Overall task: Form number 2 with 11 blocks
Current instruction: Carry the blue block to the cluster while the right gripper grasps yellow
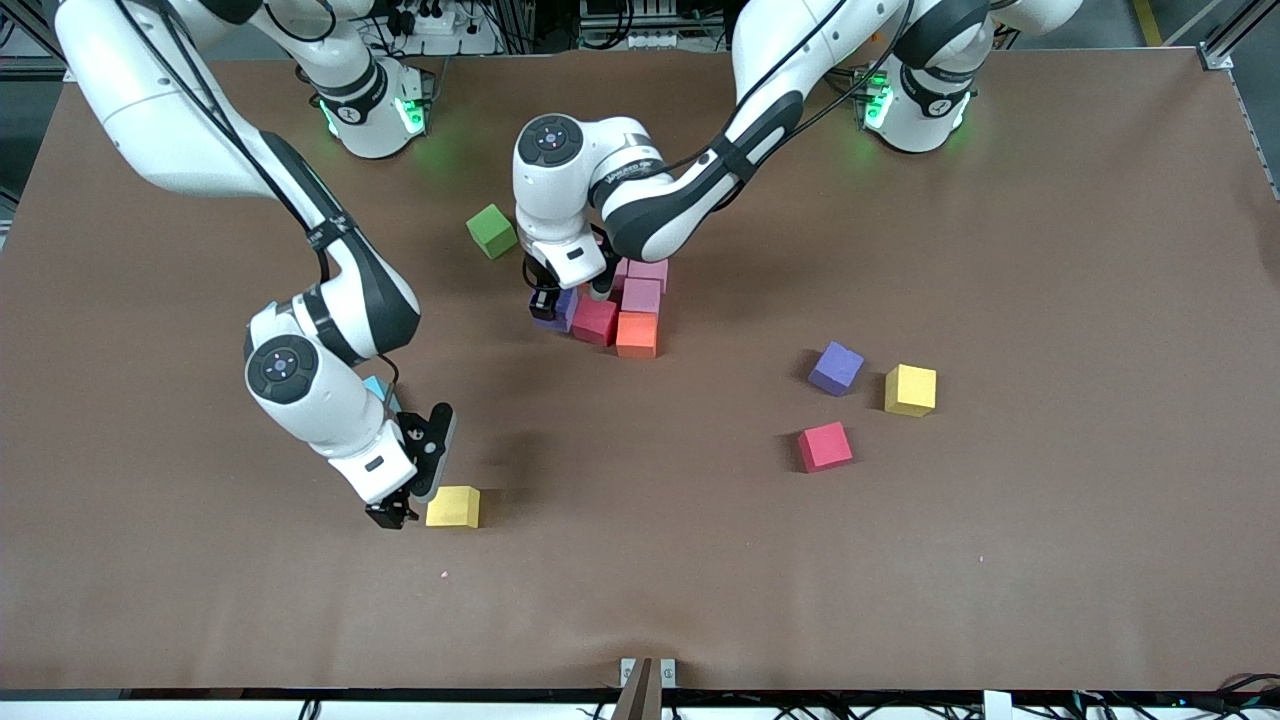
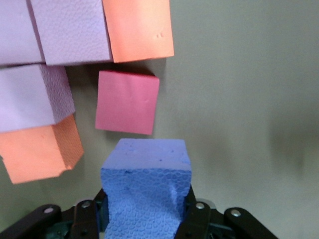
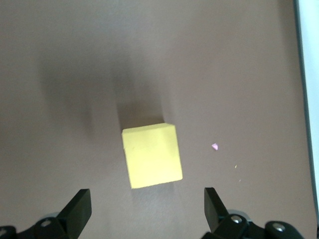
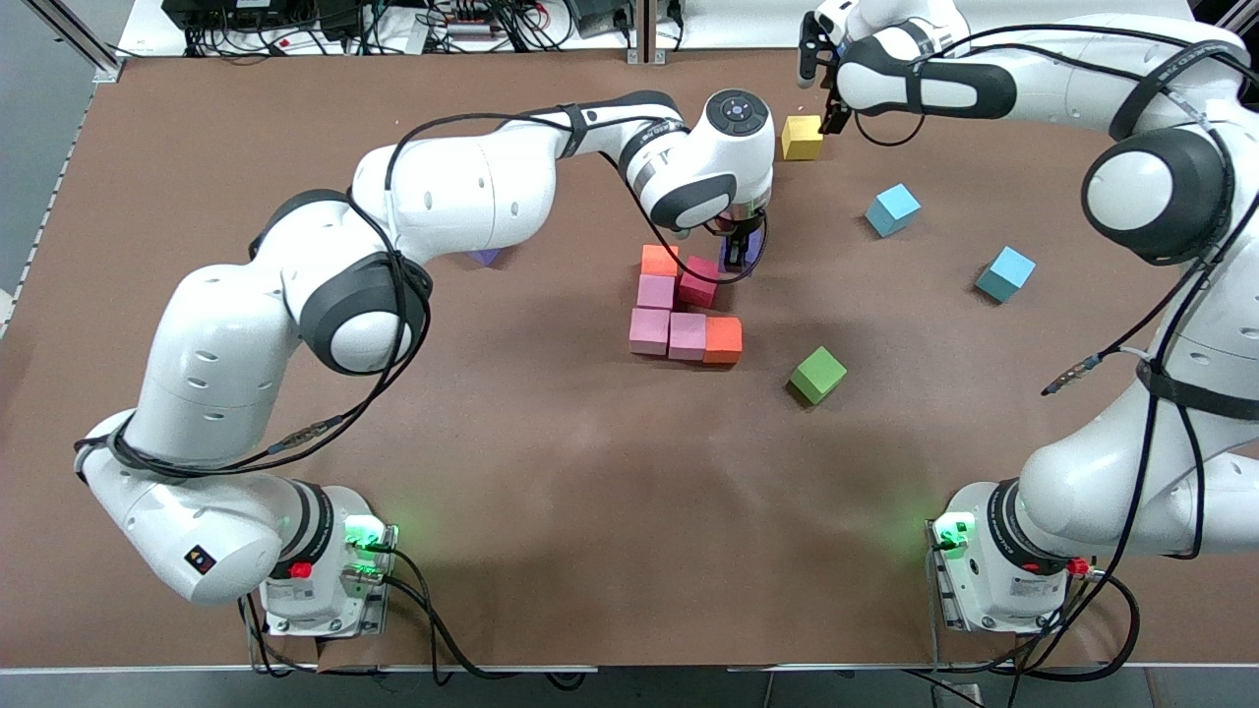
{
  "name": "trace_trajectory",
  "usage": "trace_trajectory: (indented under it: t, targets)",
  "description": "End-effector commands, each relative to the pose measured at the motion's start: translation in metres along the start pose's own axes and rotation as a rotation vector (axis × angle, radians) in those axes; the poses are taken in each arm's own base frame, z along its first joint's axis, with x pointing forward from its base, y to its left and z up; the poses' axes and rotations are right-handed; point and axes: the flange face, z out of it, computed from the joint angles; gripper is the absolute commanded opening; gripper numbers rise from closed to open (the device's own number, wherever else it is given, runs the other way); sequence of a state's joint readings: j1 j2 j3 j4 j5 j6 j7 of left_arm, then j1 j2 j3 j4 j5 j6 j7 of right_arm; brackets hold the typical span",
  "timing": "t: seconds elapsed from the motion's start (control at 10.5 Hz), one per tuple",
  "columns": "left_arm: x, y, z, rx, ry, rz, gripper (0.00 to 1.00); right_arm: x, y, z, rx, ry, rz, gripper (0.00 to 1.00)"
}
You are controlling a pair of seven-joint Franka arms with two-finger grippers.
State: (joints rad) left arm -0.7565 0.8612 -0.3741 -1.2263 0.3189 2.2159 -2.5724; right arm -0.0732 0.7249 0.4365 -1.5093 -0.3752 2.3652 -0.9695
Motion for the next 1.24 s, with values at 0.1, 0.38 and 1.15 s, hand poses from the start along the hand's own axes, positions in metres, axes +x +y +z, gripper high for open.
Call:
trace_trajectory:
  t: [0.1, 0.38, 1.15]
  targets:
    - [-0.011, 0.003, 0.004, 0.027, -0.045, -0.116, 0.31, 0.005, 0.001, 0.038, 0.028, -0.012, -0.023, 1.0]
    - [-0.013, -0.011, 0.037, 0.061, -0.028, -0.105, 0.31, 0.01, -0.006, 0.064, 0.021, 0.007, -0.023, 1.0]
    - [-0.003, -0.016, 0.069, 0.097, 0.002, -0.107, 0.31, 0.008, 0.011, 0.083, -0.008, -0.008, -0.014, 1.0]
